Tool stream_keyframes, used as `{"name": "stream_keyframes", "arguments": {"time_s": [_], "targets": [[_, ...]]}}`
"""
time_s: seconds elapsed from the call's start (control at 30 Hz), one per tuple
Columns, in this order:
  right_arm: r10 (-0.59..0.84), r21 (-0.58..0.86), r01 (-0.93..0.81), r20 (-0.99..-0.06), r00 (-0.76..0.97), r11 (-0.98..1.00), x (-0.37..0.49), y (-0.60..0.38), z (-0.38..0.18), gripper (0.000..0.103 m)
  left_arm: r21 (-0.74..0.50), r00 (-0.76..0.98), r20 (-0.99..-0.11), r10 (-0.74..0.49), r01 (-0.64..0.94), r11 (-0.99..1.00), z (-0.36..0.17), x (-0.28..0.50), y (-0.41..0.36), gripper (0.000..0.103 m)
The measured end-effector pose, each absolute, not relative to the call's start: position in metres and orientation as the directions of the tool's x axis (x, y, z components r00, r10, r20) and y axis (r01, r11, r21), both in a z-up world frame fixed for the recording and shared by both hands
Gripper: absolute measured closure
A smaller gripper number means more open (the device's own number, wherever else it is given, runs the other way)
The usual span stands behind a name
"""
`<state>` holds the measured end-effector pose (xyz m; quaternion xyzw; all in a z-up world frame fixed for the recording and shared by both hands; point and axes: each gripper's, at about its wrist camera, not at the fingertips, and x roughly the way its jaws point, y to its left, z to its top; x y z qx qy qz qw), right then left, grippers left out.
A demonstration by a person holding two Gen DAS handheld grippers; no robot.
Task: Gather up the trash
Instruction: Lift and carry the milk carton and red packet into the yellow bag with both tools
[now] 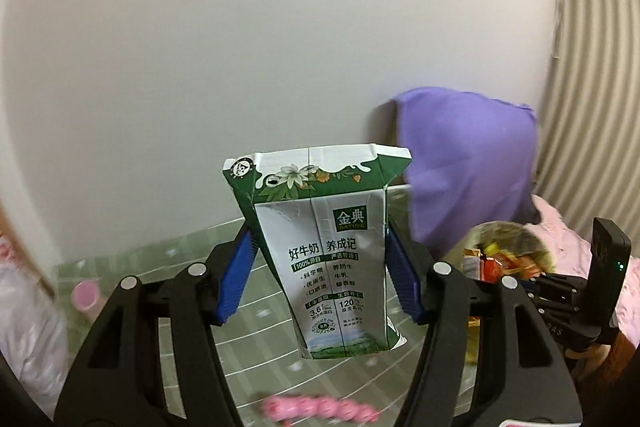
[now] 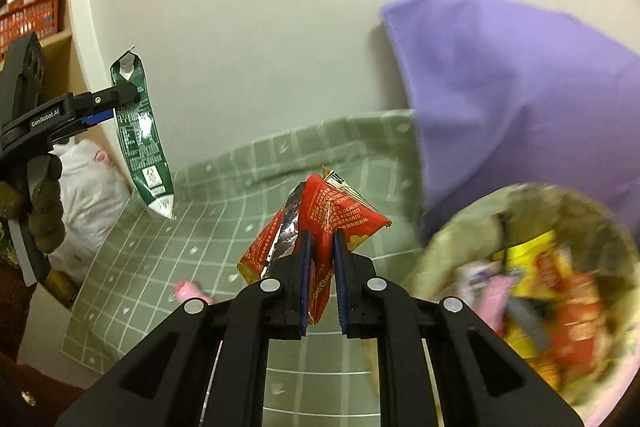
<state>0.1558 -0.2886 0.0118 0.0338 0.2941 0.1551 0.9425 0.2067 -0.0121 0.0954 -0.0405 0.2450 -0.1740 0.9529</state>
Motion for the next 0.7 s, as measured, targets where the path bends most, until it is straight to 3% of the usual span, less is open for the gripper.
{"name": "stream_keyframes", "arguments": {"time_s": [0.37, 0.7], "targets": [[0.020, 0.020, -0.012, -0.454, 0.891, 1.000, 0.104, -0.392, 0.054, 0.091, -0.263, 0.696, -0.365, -0.618, 0.560, 0.786, 0.109, 0.216, -0.129, 0.045], [-0.073, -0.034, 0.064, -0.496, 0.866, 0.997, 0.098, -0.440, 0.042, 0.091, -0.277, 0.572, -0.352, -0.741, 0.693, 0.666, 0.089, 0.228, -0.226, 0.045]]}}
